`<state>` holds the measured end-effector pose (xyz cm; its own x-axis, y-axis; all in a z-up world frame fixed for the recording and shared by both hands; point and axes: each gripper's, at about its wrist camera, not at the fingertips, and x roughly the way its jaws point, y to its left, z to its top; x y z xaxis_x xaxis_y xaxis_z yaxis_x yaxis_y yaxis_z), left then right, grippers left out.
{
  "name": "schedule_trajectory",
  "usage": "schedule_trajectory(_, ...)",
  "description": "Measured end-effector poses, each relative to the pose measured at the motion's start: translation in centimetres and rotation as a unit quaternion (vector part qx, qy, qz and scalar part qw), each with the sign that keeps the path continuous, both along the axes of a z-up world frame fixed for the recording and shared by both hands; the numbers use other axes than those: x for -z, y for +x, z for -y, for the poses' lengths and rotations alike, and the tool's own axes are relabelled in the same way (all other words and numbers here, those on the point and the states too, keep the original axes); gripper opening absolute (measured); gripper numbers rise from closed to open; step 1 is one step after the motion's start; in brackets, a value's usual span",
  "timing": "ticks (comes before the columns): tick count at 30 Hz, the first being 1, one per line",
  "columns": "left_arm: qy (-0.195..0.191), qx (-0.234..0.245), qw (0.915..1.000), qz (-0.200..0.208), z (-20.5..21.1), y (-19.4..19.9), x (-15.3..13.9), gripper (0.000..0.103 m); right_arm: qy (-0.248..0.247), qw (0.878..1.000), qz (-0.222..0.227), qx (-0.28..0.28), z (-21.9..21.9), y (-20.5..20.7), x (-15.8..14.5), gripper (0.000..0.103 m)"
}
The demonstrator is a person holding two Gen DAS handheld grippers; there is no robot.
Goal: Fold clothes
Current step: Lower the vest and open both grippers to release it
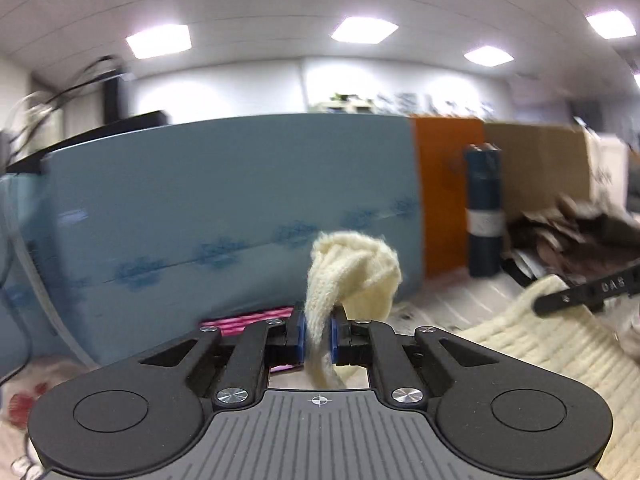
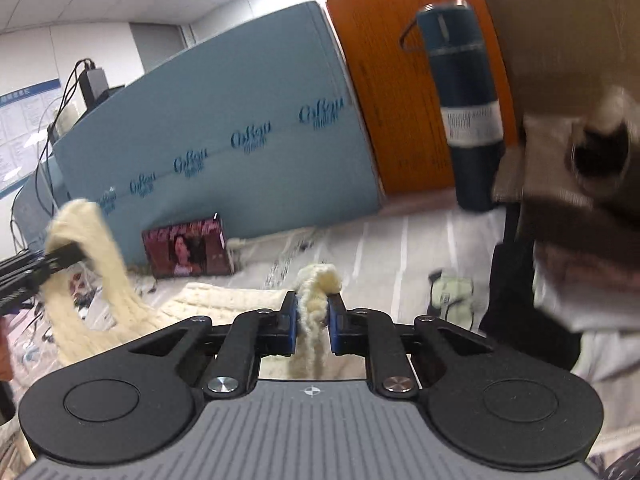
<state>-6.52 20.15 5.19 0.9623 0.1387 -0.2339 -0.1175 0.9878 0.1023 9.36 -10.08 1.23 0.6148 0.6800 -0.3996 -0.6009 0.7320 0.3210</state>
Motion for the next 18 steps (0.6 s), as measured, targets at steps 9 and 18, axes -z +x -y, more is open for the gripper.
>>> schedule_trajectory(9,-0.074,-0.1,0.9871,-0.101,-6.4,2.1,4.5,0.026,-0.063,0.998,-0.016,0.019,-2.5,1.9,1.8,0.014)
schedule_trajectory(18,-0.009,-0.163,0.9727,-0.165,-6.8,2.7,5.5,0.035,-0.09,0.995,-0.012,0.027,-3.0,1.7,2.3,0.017)
